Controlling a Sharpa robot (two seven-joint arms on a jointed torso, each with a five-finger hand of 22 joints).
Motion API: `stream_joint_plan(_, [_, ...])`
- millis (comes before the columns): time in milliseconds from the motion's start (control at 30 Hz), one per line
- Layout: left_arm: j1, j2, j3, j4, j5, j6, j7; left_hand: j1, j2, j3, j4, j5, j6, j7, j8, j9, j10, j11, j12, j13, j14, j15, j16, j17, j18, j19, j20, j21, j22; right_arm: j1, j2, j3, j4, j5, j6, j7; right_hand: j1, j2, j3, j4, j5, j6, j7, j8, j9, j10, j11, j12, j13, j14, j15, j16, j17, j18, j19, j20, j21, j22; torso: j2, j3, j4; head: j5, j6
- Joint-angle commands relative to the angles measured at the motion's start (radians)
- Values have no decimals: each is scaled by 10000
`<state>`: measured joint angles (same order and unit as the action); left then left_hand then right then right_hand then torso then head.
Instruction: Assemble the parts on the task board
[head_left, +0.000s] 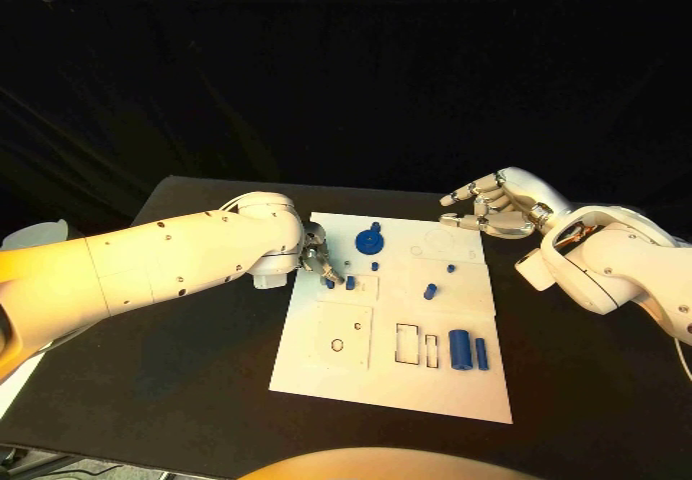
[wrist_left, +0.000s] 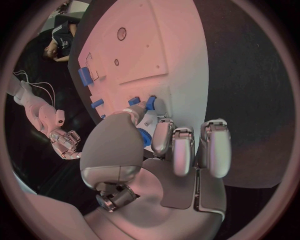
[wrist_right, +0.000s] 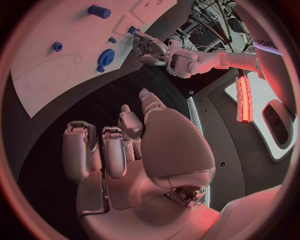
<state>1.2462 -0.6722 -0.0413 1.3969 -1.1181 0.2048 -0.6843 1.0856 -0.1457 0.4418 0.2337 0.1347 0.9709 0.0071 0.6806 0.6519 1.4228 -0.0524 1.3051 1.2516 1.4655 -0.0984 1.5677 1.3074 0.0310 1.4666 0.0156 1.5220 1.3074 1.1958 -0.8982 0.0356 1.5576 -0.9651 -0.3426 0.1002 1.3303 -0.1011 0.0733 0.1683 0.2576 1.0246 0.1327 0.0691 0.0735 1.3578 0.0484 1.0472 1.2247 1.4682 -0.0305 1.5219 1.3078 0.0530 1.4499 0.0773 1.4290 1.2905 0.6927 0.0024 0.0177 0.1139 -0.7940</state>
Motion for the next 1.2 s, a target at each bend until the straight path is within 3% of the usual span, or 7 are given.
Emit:
stream_joint_plan(33, [-78,28,-57,-51,103,288,-264,-173,-21,-192,67,-54,36,48,-67,-7,84,-11,43,26,1052,-61,31,2634,-177,844,-92,77,2163,-5,-2,1,19,-34,79,46,23,90,-39,0,3,46,-7,13,15,-27,-45,0,4,843,7,-57,1895,66,-35,-27,-58,-14,2,-2,-2,0,-4])
stream_joint_plan(300, [-79,22,-49,-82,103,274,-303,-483,-208,-1362,512,-59,117,44,-42,1,110,-15,68,82,1052,-65,31,2634,-192,866,-98,121,2221,-5,-9,1,21,-34,90,41,20,96,-42,3,12,44,-7,11,14,-31,-45,-10,-3,843,7,-59,1893,66,-36,-27,-60,-17,-2,-2,10,-18,2])
stream_joint_plan(600, [-80,-63,-29,-35,103,-97,-280,-649,113,-2931,575,-52,140,9,7,27,95,-43,14,60,1052,-95,31,2634,-195,872,-126,128,2241,-5,-7,1,12,-34,100,45,20,96,-42,3,12,44,-7,11,14,-31,-45,-10,-3,843,7,-59,1893,66,-36,-27,-60,-17,1,-3,3,-23,27])
stream_joint_plan(867, [-78,-306,14,146,291,-925,-23,-666,304,-3180,581,-28,111,9,19,37,55,-46,-62,-23,1052,-105,31,2634,-170,837,-136,50,2158,-5,-9,1,1,-34,104,46,20,96,-42,3,12,44,-7,11,14,-31,-45,-10,-3,843,7,-59,1893,66,-36,-27,-60,-17,3,-3,4,-56,30])
stream_joint_plan(933, [-74,-387,35,200,523,-1355,204,-677,400,-3270,582,-16,15,31,-1,38,-34,-33,-192,-164,1052,-106,31,2634,-120,764,-143,-108,1990,-5,-10,1,-2,-34,106,45,20,96,-42,3,12,44,-7,11,14,-31,-45,-10,-3,843,7,-59,1893,66,-36,-27,-60,-17,-2,0,4,-61,41])
stream_joint_plan(1067, [-63,-519,77,285,1250,-2412,921,-474,936,-3079,576,26,-444,169,-183,-57,-534,74,-875,-892,1052,-48,31,2634,44,504,-105,-674,1409,-5,-13,1,-7,-34,107,41,20,96,-42,3,12,44,-7,11,14,-31,-45,-10,-3,843,7,-59,1893,66,-36,-27,-60,-17,-2,6,12,-71,48])
stream_joint_plan(1200, [-55,-600,104,362,1791,-3353,1656,-124,702,-2469,616,61,-918,408,-435,-319,-1416,270,-2091,-2193,1052,128,31,2634,299,94,29,-1661,453,-5,-15,1,-15,-34,109,35,20,96,-42,3,12,44,-7,11,14,-31,-45,-10,-3,843,7,-59,1893,66,-36,-27,-60,-17,6,-7,2,-113,73])
